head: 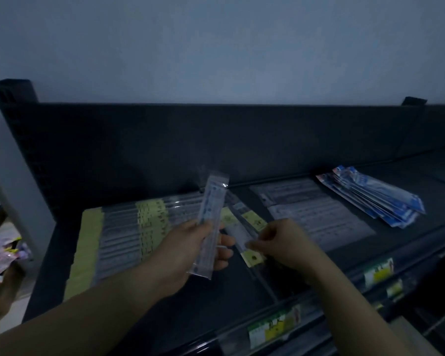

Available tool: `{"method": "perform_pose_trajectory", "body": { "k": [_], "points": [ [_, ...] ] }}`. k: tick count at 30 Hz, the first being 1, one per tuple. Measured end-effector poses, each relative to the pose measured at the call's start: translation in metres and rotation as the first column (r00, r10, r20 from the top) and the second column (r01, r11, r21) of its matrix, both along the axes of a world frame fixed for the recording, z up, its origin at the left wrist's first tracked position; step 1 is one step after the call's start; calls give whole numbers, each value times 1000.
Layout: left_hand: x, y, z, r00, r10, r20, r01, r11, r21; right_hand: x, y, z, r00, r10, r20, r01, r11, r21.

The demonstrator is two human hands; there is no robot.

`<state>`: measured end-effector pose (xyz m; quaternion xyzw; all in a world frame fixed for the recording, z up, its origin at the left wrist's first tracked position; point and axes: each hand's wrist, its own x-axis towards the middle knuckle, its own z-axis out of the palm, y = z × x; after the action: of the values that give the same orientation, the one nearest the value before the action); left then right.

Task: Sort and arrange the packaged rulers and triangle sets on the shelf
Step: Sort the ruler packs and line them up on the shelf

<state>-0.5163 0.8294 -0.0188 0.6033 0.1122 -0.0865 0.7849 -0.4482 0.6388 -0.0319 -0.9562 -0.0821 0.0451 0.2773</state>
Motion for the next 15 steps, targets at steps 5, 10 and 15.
{"method": "perform_pose_trajectory", "body": {
  "k": [5, 10, 15],
  "points": [
    [-1, 4, -2, 999, 44, 30, -45, 999, 18, -1, 12, -8, 999, 35, 31, -32, 993, -110],
    [-5, 3, 1, 999, 37, 33, -38, 999, 8, 3, 10, -9, 1000, -9, 21, 8, 999, 40],
    [-7, -3, 3, 998, 58, 35, -57, 998, -3, 4, 4, -5, 990, -136, 36, 109, 903, 416]
  ]
}}
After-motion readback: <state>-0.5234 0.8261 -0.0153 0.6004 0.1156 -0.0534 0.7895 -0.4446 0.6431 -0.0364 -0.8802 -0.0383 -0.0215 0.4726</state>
